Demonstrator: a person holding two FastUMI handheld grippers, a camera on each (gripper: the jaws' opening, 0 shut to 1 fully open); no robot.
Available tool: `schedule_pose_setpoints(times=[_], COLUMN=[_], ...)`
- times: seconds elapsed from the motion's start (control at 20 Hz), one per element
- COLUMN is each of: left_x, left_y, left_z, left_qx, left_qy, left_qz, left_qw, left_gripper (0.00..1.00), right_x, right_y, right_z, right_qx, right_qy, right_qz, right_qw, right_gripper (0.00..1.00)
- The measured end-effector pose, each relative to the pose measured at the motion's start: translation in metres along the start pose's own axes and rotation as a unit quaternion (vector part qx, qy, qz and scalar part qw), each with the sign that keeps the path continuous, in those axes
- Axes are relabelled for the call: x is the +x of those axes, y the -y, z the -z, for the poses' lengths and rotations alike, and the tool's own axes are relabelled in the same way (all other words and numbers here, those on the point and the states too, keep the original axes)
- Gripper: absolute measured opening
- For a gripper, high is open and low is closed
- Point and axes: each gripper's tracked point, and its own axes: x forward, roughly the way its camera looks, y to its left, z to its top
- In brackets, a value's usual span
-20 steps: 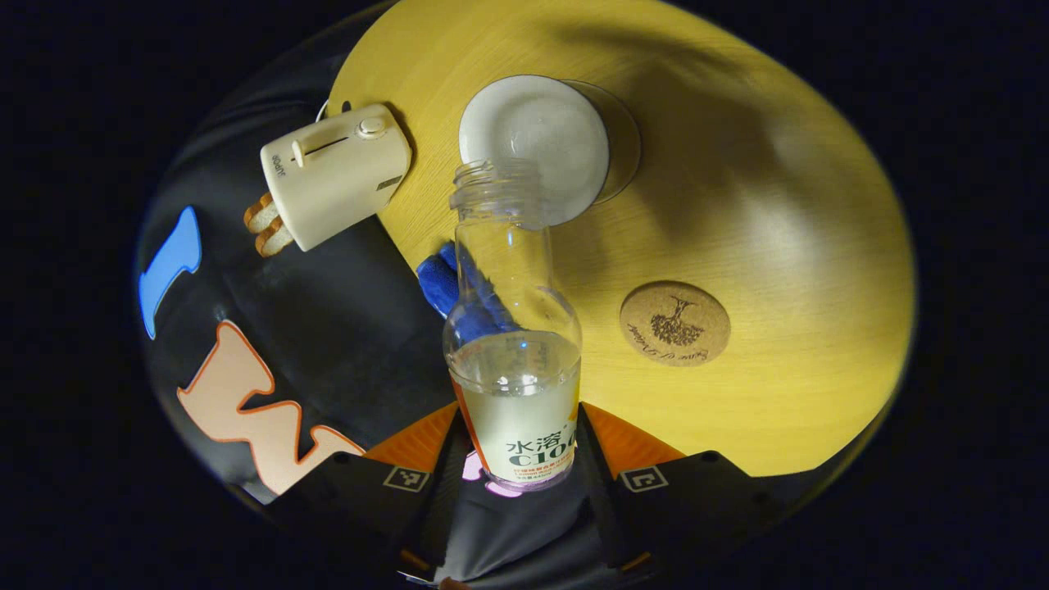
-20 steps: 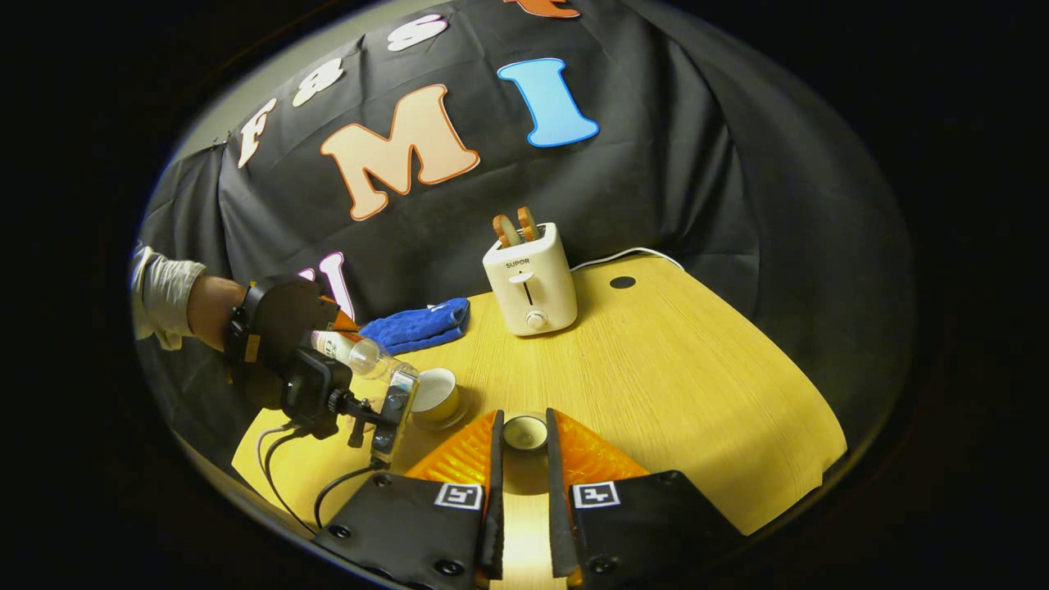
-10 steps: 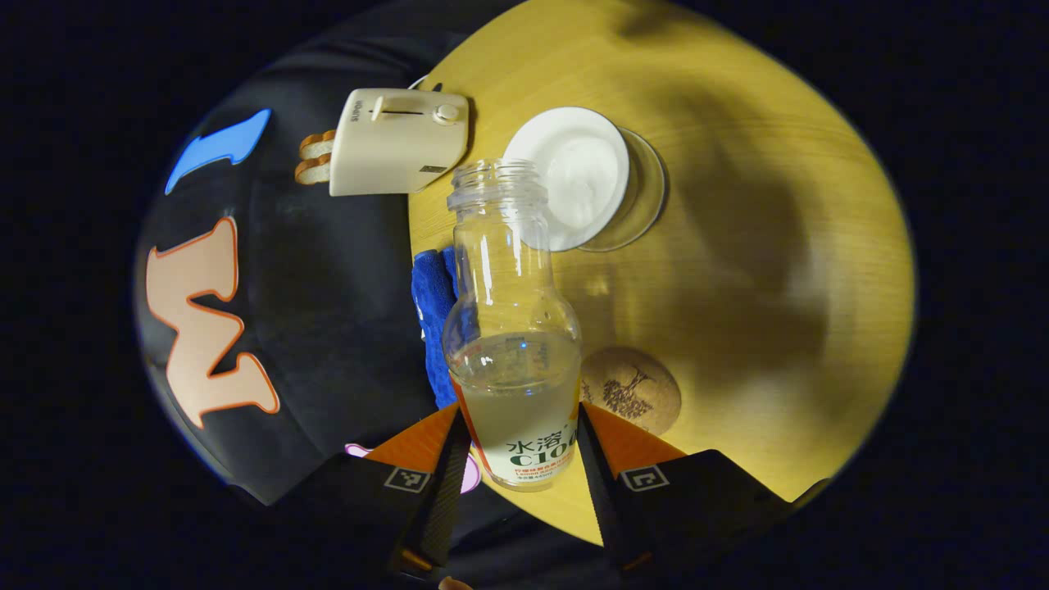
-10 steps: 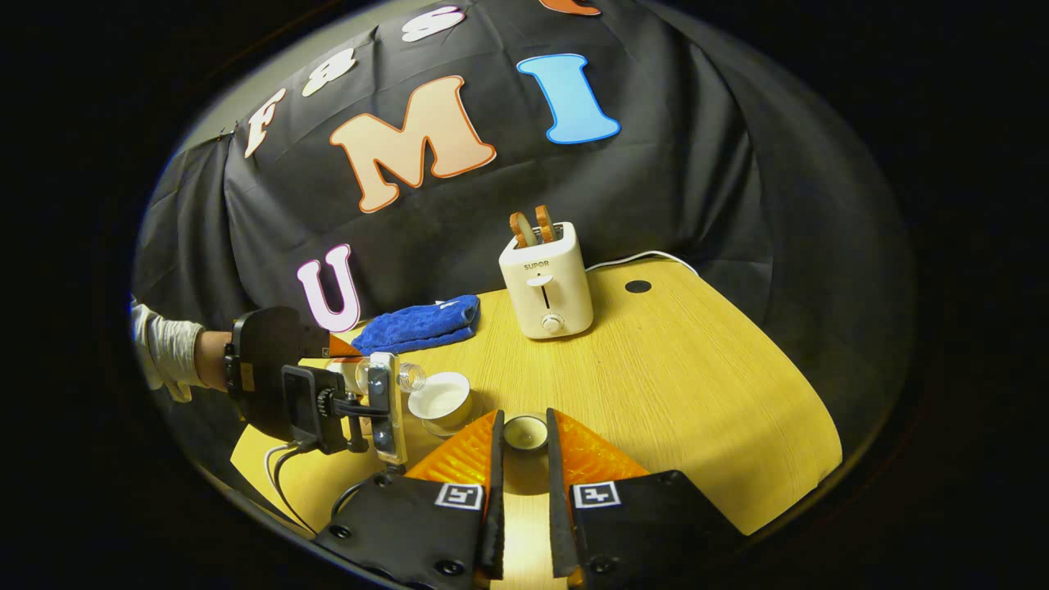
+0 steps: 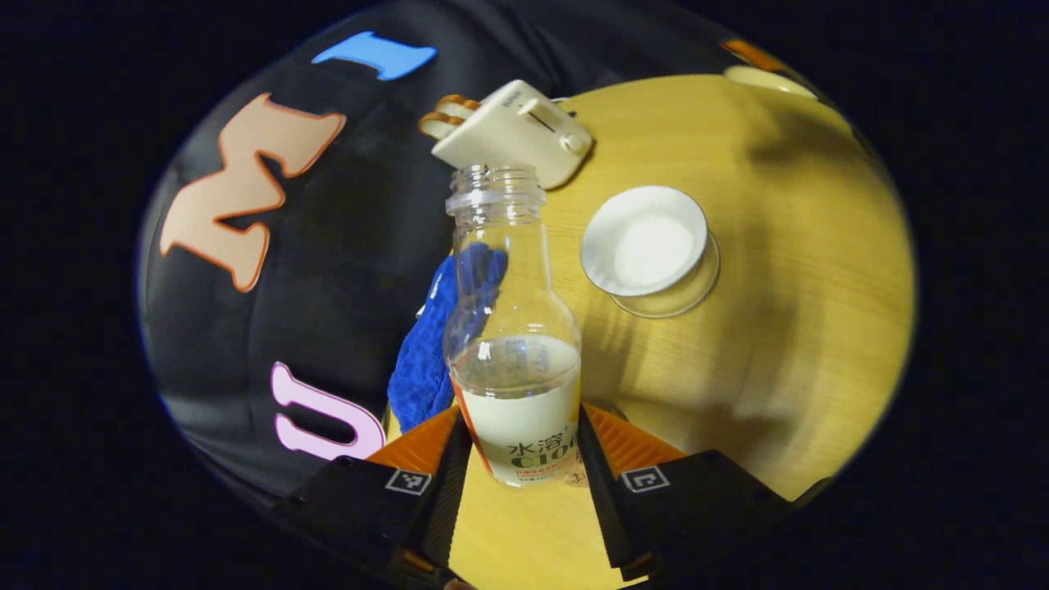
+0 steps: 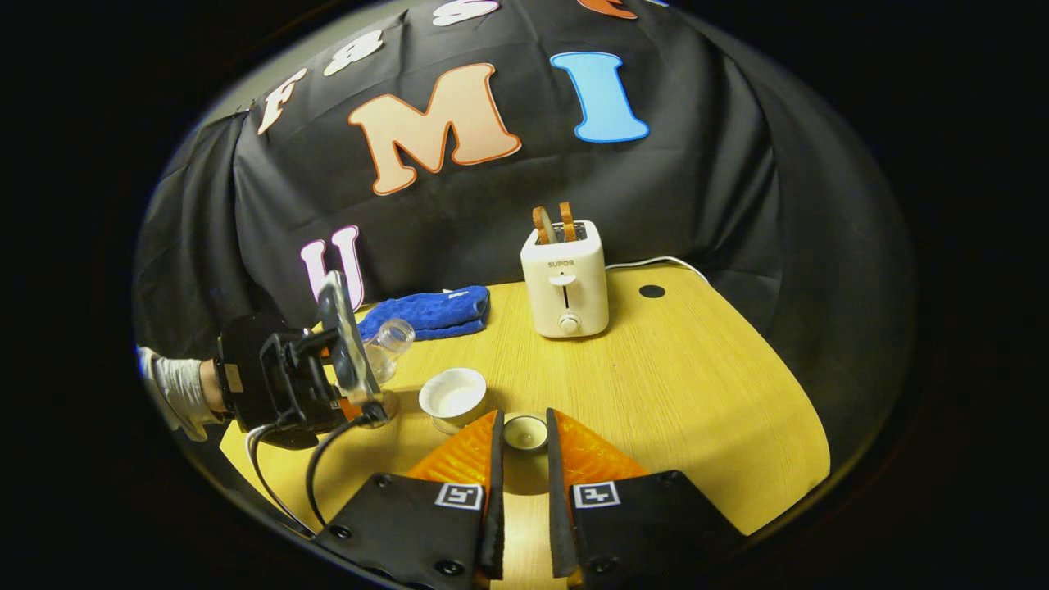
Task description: Open the teacup lid with one hand, grasp the water bottle and pour water into the teacup with the other hand; after pouring, place the water bottle on the coaster and then close the teacup lid.
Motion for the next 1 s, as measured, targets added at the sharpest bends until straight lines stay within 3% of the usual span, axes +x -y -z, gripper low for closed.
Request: schedule_pose_setpoints(times=[0.05, 0.25, 0.3, 0.35, 0.45, 0.6, 1.0], left_x=[0.002, 0.000, -0.001, -0.002, -0.003, -0.001, 0.009], left_y=[0.001, 0.000, -0.003, -0.007, -0.013, -0.010, -0.005], left_z=[0.000, 0.008, 0.006, 0.004, 0.000, -0.006, 0.011], left_qx=[-0.030, -0.141, -0.160, -0.175, -0.204, -0.263, -0.342], left_qy=[0.010, 0.051, 0.070, 0.082, 0.111, 0.144, 0.155], left_qz=[0.003, -0.011, -0.018, -0.026, -0.037, -0.031, -0.023], left_qw=[0.999, 0.989, 0.984, 0.981, 0.972, 0.954, 0.927], left_gripper=[0.68, 0.69, 0.68, 0.69, 0.69, 0.69, 0.70], right_x=[-0.001, -0.001, -0.002, -0.002, -0.002, -0.002, -0.004], right_y=[-0.004, -0.021, -0.025, -0.028, -0.035, -0.044, -0.072], right_z=[0.000, 0.000, 0.000, 0.001, 0.000, 0.000, 0.005], right_qx=[-0.005, -0.025, -0.027, -0.023, -0.013, -0.013, -0.044], right_qy=[-0.002, -0.010, -0.013, -0.018, -0.022, -0.028, -0.041], right_qz=[-0.001, -0.002, -0.002, -0.003, -0.002, 0.000, -0.007], right_qw=[1.000, 1.000, 1.000, 1.000, 1.000, 1.000, 0.998], right_gripper=[0.22, 0.25, 0.29, 0.23, 0.23, 0.27, 0.29])
